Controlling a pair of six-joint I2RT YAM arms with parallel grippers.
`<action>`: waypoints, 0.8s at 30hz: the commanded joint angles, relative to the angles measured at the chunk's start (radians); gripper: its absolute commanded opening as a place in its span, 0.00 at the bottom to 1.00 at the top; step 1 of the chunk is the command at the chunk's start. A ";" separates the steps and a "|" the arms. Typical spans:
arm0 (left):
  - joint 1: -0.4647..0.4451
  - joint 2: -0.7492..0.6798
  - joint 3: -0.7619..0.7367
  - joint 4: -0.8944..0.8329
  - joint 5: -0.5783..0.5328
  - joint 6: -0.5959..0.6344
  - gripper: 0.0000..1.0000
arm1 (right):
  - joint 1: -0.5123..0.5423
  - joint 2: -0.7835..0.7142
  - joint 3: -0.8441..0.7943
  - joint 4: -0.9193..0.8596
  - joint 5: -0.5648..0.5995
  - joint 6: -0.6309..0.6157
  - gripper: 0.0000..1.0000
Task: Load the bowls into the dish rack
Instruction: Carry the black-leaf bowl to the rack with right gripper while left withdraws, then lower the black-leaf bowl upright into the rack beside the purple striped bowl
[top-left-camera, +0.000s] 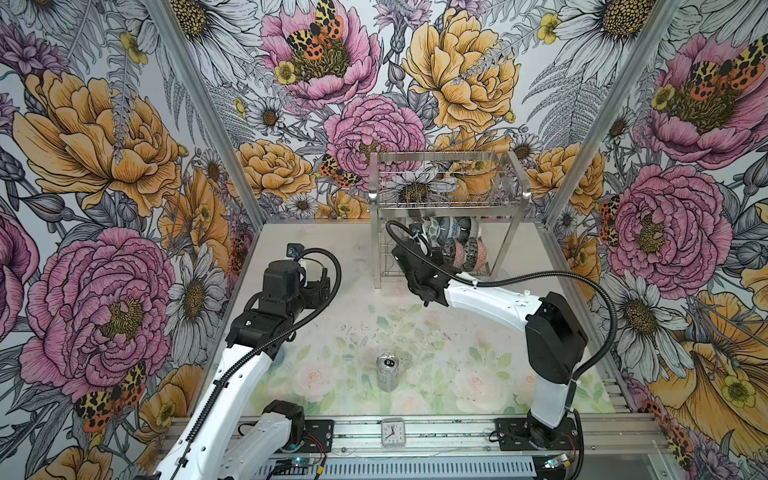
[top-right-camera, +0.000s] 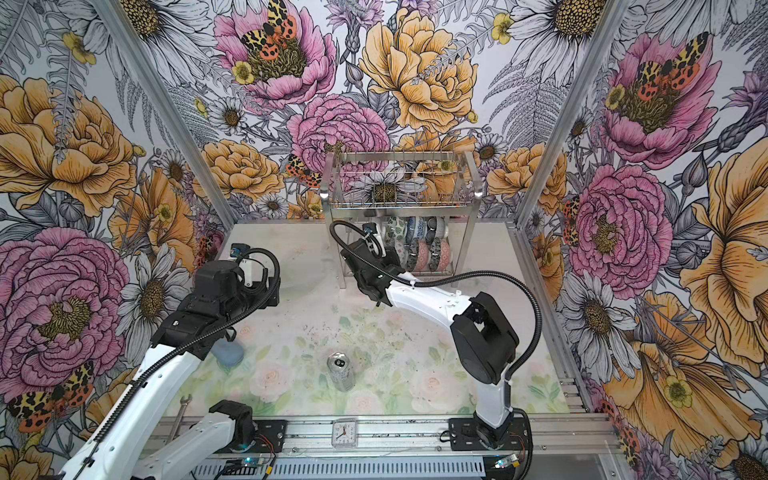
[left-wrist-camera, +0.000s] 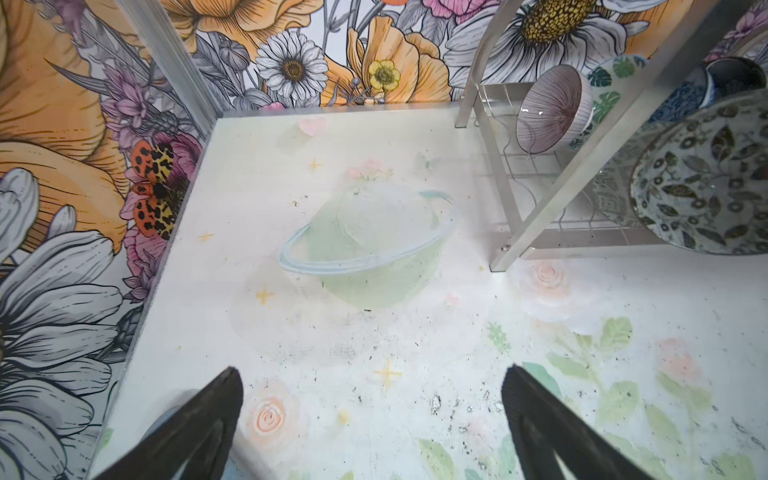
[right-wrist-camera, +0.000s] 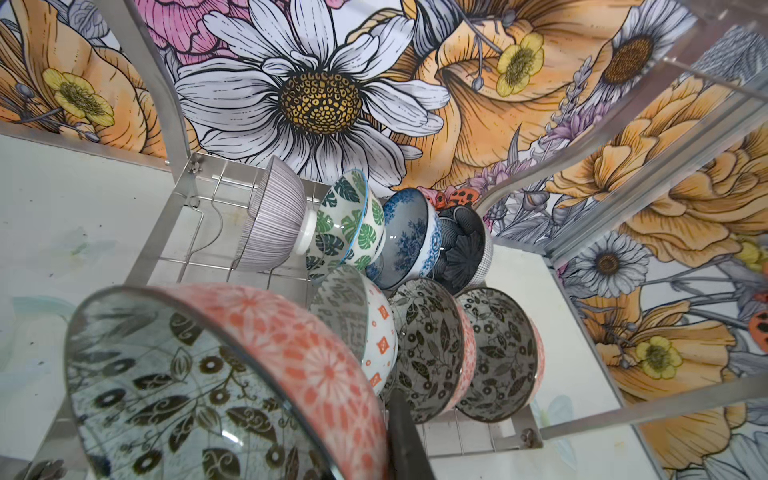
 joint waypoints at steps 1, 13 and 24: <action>0.049 -0.037 -0.014 0.073 0.105 0.008 0.99 | 0.004 0.049 0.087 0.038 0.115 -0.067 0.00; 0.061 -0.048 -0.020 0.071 0.108 0.004 0.99 | 0.004 0.253 0.254 0.072 0.230 -0.207 0.00; 0.066 -0.044 -0.020 0.071 0.115 0.000 0.99 | -0.025 0.379 0.340 0.126 0.294 -0.315 0.00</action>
